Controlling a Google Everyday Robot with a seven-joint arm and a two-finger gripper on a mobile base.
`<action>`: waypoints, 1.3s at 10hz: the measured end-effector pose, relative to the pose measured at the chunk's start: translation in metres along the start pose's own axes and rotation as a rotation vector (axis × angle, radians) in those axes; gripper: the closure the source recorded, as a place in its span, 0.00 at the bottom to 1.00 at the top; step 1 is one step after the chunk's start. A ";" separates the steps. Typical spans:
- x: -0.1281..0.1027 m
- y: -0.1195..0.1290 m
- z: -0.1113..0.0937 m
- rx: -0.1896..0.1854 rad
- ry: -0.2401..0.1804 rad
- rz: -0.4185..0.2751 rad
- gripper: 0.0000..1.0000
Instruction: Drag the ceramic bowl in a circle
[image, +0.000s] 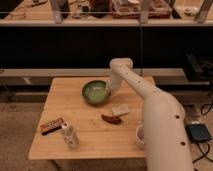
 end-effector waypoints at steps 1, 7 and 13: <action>-0.011 0.015 -0.003 0.000 0.009 -0.003 1.00; -0.154 0.002 -0.046 0.037 0.014 -0.274 1.00; -0.183 -0.093 0.010 0.111 -0.107 -0.319 1.00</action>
